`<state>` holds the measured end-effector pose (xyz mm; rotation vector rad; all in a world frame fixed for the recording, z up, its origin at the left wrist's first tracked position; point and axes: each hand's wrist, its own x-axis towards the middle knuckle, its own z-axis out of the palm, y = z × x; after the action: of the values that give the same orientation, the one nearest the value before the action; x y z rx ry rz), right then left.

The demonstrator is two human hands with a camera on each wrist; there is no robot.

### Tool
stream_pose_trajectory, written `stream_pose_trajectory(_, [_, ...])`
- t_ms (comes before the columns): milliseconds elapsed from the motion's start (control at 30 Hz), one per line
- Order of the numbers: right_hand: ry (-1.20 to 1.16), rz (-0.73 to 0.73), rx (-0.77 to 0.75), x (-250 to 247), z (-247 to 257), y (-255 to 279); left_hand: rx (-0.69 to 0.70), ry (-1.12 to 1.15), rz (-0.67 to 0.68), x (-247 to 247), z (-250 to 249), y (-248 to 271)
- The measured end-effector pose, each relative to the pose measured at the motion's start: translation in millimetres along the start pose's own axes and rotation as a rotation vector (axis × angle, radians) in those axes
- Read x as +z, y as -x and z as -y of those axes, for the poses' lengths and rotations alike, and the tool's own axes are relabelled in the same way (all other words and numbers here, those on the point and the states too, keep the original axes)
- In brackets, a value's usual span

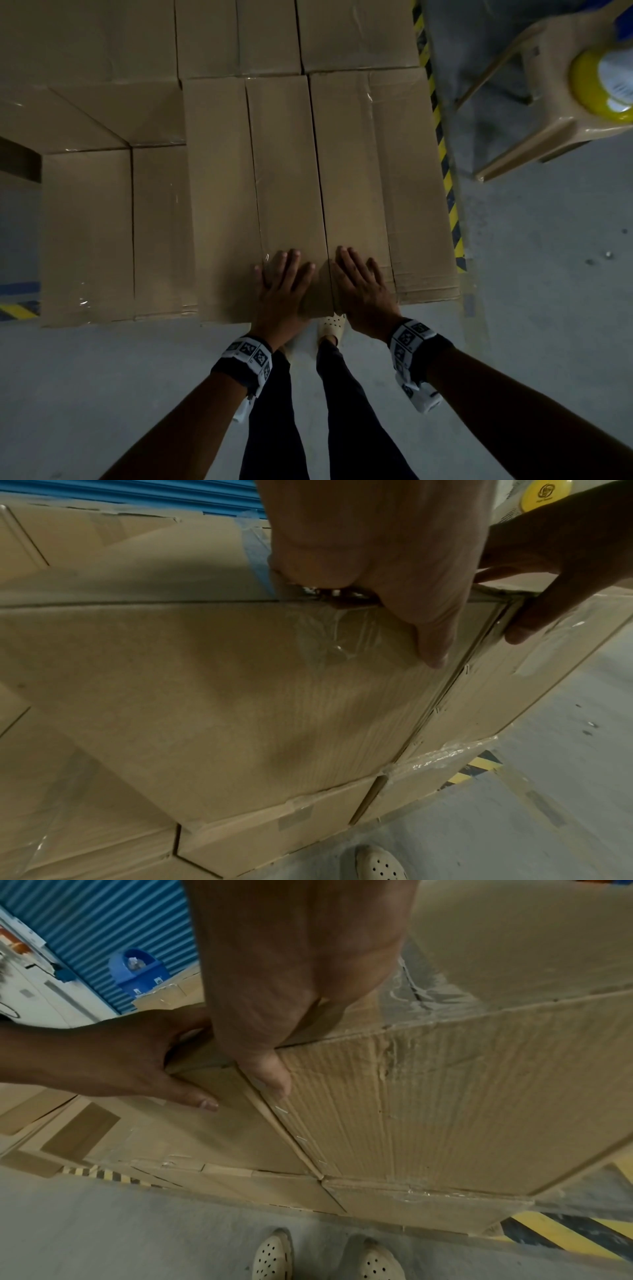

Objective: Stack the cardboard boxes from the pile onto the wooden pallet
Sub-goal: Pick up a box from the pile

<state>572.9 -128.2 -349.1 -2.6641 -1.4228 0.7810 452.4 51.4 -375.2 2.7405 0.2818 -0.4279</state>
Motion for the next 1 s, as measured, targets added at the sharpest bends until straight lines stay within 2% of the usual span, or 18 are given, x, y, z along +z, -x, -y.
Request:
stream_pose_trajectory(200, [0.024,0.002,0.019,1.8,0.9,-0.8,-0.012,-0.037,0.011,-0.8,0.0,-1.8])
stream_pose_trajectory(433, [-0.044,0.071,0.007,-10.5,-1.4,-1.6,-0.012,0.0,0.118,-12.5,-4.3,-1.8])
stream_pose_trajectory(600, [-0.214,0.118,0.061,-48.4,3.1,2.6,-0.048,-0.012,0.222,-66.5,-10.5,4.8])
stream_pose_trajectory(667, [-0.3,0.079,0.101,-77.7,13.0,8.0,-0.093,0.084,0.126,-103.8,-13.2,11.5])
stream_pose_trajectory(800, [-0.422,-0.151,0.098,-151.9,46.4,28.4,-0.147,0.171,-0.281,-184.7,-19.2,34.0])
stream_pose_trajectory(867, [-0.465,-0.278,0.061,-187.0,68.5,40.2,-0.185,0.185,-0.458,-227.2,-21.2,51.7])
stream_pose_trajectory(1000, [-0.556,-0.512,-0.082,-244.3,125.3,56.6,-0.204,0.227,-0.701,-301.4,-18.5,105.7])
